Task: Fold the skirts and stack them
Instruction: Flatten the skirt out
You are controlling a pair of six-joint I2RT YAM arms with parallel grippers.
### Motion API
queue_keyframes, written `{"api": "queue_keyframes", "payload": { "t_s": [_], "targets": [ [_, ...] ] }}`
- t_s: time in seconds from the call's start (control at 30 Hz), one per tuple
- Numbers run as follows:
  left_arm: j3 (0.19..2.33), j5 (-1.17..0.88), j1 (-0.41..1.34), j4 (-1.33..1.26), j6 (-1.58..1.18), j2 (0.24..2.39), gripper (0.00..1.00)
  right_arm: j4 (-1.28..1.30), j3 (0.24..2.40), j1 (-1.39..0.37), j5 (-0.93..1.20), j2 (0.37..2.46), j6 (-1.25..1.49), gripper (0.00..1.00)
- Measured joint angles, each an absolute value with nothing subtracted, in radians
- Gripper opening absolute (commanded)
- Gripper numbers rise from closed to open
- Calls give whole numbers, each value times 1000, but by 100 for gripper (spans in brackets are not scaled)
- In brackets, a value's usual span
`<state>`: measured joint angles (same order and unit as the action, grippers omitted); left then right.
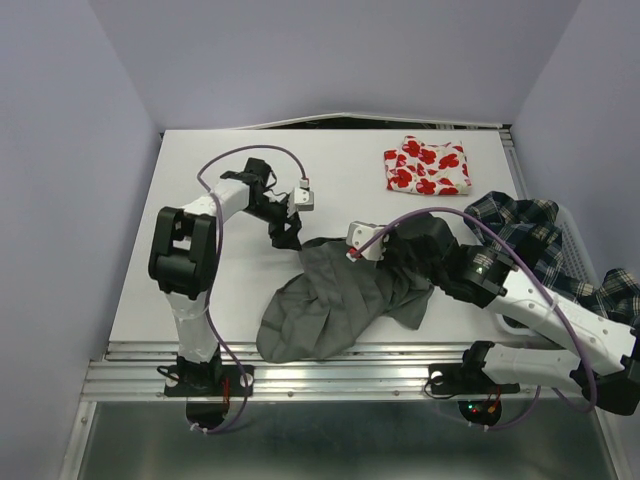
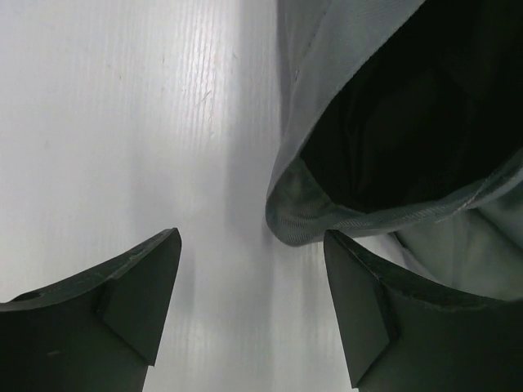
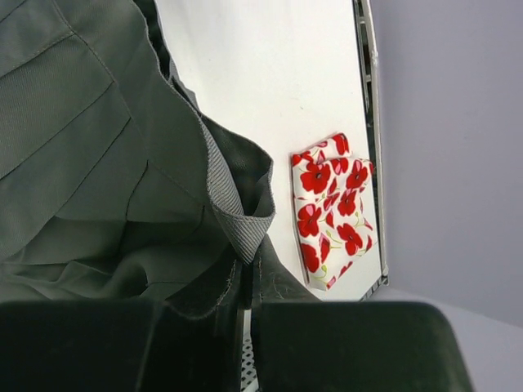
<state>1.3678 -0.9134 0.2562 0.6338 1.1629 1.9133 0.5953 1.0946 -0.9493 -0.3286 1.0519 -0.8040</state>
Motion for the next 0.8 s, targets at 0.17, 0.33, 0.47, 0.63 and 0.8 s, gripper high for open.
{"api": "queue_keyframes", "payload": {
  "t_s": [0.17, 0.33, 0.47, 0.63, 0.8],
  "targets": [
    [1436, -946, 303, 728, 1259, 2012, 74, 596, 1095, -949, -342, 1061, -799, 1],
    [1447, -955, 327, 830, 1345, 2065, 55, 596, 1095, -949, -351, 1061, -799, 1],
    [1458, -966, 334, 901, 1409, 2087, 19, 596, 1095, -949, -360, 1061, -799, 1],
    [1458, -973, 327, 952, 1450, 2081, 0, 596, 1095, -949, -367, 1061, -801, 1],
    [1475, -957, 285, 987, 1410, 2013, 0, 593, 1095, -933, -382, 1061, -808, 1]
  ]
}}
